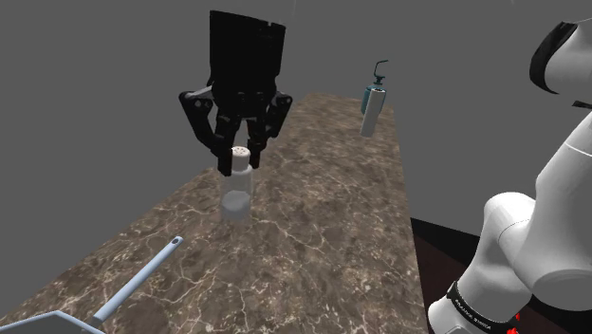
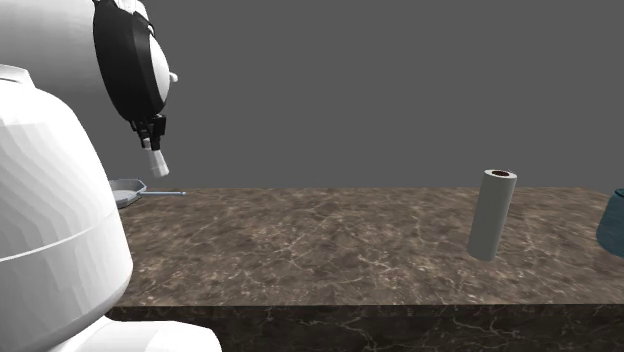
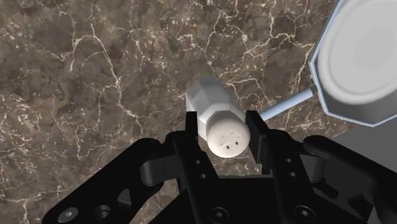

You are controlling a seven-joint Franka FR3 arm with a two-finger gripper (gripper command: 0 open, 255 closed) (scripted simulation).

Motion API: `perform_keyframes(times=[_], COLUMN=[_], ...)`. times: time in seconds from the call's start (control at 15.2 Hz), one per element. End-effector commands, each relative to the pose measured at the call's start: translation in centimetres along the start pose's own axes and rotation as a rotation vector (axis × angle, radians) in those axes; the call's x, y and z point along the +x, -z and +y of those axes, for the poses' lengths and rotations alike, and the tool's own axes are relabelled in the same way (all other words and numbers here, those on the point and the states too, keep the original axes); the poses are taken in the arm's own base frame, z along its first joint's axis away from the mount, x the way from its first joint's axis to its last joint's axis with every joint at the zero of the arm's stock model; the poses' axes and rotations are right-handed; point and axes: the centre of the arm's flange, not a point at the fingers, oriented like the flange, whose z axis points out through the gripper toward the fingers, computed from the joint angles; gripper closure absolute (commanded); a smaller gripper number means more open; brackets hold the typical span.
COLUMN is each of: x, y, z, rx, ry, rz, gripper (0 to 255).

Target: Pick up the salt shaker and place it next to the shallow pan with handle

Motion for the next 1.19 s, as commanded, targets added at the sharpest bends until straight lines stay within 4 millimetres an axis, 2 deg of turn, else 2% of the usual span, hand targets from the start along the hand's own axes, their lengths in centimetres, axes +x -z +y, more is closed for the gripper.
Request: perform_keyframes(times=[0.0,1.12], x=[0.0,-0.1], y=[-1.1,-10.1], z=[0.1,0.8], rx=[0.0,0.0], ry=[0.0,0.0], rz=[0.0,0.0], gripper=[255,255])
